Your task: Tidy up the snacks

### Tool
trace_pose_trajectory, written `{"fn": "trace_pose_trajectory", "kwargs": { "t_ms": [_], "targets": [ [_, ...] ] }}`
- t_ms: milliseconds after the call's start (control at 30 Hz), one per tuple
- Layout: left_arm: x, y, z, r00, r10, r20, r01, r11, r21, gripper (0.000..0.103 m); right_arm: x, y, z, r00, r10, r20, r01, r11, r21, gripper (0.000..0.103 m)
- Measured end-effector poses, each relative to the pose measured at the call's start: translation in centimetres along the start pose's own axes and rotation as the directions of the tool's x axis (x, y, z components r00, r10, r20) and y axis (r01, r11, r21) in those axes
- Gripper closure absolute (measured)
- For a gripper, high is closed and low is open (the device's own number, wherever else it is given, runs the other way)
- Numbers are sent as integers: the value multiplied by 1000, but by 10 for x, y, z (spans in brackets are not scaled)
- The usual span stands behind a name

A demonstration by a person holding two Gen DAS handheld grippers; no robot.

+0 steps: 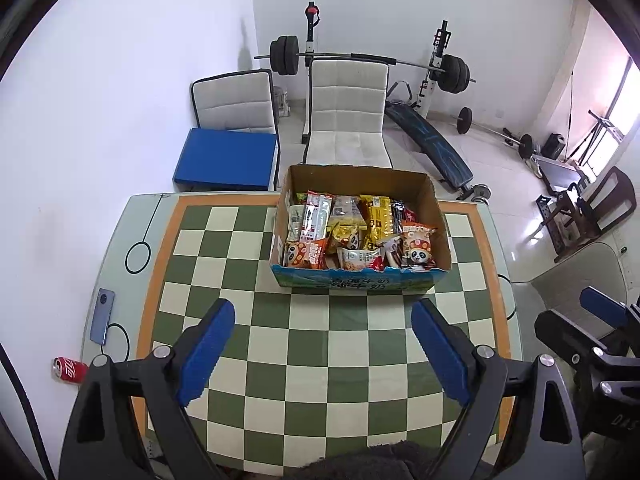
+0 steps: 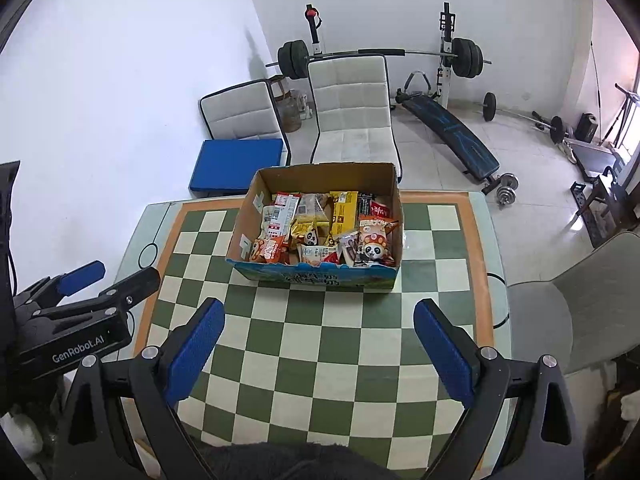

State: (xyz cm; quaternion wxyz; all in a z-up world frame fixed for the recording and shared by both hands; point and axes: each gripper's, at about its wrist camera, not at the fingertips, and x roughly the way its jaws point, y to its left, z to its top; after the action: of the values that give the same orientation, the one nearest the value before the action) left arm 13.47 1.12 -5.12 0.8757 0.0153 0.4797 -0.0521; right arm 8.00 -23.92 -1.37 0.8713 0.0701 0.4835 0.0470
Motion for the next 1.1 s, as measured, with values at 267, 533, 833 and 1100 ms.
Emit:
{"fn": "trace_pose_trajectory", "kwargs": {
  "t_ms": [267,533,833,1100],
  "targets": [
    [0,-6,0,1000,4,20,-4,1000,5,12,-7,-4,-2,999,-30,20,30,1000,8,5],
    [24,0,13,999,30,37,-29,999,-26,12,12,-11,9,995,-80,56,79,997,19,5],
    [50,3,28,998,49,27,-49,998,-28,12,34,-19,28,991,-114,71,112,993,34,5],
    [74,-1,32,998,61,3,-61,998,-12,12,59,-23,40,990,-125,60,123,991,44,5]
  ]
}}
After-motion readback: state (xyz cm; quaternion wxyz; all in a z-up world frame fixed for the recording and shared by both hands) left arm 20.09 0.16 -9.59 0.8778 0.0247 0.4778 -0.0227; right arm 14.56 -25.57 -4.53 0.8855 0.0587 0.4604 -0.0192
